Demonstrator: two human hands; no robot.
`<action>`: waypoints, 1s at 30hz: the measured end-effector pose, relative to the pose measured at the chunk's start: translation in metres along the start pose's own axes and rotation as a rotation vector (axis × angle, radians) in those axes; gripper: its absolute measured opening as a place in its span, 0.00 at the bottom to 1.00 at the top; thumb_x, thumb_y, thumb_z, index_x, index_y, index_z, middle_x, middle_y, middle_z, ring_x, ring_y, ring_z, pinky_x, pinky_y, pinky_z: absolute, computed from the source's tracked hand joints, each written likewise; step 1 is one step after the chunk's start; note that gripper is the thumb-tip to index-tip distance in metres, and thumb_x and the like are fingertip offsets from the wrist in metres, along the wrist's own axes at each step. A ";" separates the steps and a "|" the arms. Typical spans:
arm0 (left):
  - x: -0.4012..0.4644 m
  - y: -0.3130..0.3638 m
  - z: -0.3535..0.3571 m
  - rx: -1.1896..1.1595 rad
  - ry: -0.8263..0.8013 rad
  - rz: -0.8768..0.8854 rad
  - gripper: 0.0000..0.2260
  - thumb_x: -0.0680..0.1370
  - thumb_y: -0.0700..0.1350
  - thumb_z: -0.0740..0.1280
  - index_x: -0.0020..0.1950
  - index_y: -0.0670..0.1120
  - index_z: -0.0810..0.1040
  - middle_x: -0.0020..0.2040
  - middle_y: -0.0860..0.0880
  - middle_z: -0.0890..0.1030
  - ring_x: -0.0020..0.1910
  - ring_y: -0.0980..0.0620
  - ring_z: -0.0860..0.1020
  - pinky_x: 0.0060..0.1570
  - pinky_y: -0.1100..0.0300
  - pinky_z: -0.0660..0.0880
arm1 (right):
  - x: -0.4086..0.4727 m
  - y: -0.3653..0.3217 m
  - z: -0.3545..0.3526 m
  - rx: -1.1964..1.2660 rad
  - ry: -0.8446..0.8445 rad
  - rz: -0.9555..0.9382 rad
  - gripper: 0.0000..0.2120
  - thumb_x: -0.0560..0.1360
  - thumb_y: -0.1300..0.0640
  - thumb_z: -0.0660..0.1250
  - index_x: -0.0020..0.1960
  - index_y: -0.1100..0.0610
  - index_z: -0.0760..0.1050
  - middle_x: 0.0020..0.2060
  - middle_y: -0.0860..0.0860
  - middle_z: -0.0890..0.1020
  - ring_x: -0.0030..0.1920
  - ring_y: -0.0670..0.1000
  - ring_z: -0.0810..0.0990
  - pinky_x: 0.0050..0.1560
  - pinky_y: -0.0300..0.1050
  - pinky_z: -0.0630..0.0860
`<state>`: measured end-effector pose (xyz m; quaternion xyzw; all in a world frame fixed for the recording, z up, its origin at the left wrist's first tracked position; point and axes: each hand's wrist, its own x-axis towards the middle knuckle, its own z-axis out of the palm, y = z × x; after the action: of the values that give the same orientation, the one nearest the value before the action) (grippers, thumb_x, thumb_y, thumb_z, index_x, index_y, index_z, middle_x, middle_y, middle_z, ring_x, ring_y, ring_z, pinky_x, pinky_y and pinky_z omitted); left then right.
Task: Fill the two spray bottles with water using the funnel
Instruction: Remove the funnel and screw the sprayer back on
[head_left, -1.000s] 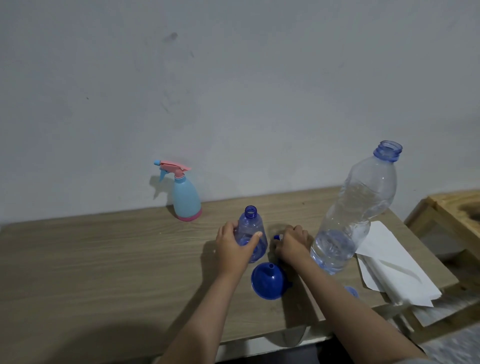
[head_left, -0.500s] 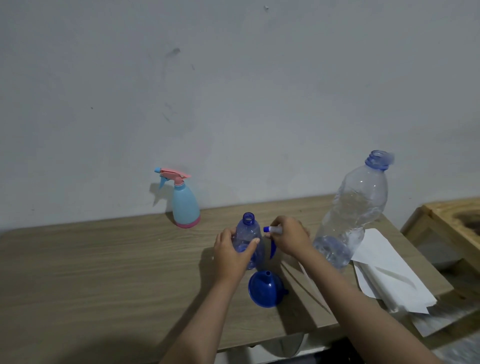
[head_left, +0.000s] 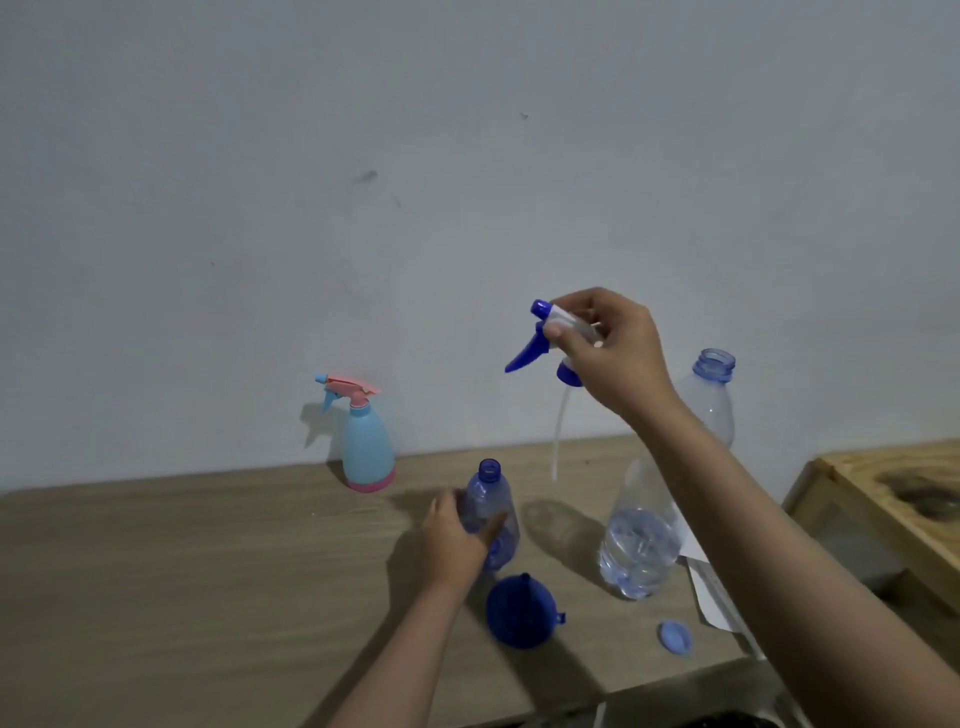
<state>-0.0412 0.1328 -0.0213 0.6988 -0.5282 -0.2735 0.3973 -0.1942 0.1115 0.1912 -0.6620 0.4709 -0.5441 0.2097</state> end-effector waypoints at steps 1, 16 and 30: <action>0.000 0.001 -0.001 0.002 0.000 0.004 0.23 0.70 0.57 0.74 0.59 0.47 0.74 0.54 0.53 0.76 0.47 0.56 0.73 0.38 0.65 0.66 | 0.003 -0.007 -0.001 0.039 0.021 -0.011 0.04 0.74 0.59 0.70 0.48 0.54 0.79 0.43 0.51 0.82 0.36 0.47 0.78 0.30 0.35 0.74; 0.004 -0.006 0.005 -0.069 0.004 0.017 0.21 0.68 0.56 0.75 0.56 0.48 0.74 0.50 0.53 0.77 0.49 0.54 0.78 0.49 0.57 0.79 | 0.012 -0.002 0.034 0.204 0.025 0.080 0.04 0.73 0.58 0.71 0.47 0.53 0.78 0.43 0.52 0.83 0.40 0.49 0.80 0.33 0.38 0.74; 0.003 -0.001 0.004 -0.011 -0.004 -0.011 0.22 0.69 0.57 0.74 0.58 0.51 0.73 0.53 0.57 0.76 0.46 0.61 0.74 0.33 0.73 0.64 | -0.032 0.082 0.086 0.072 -0.242 0.271 0.05 0.70 0.59 0.75 0.45 0.53 0.81 0.39 0.49 0.82 0.39 0.48 0.78 0.37 0.40 0.76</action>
<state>-0.0428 0.1291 -0.0246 0.6990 -0.5236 -0.2799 0.3986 -0.1465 0.0803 0.0822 -0.6453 0.5072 -0.4438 0.3597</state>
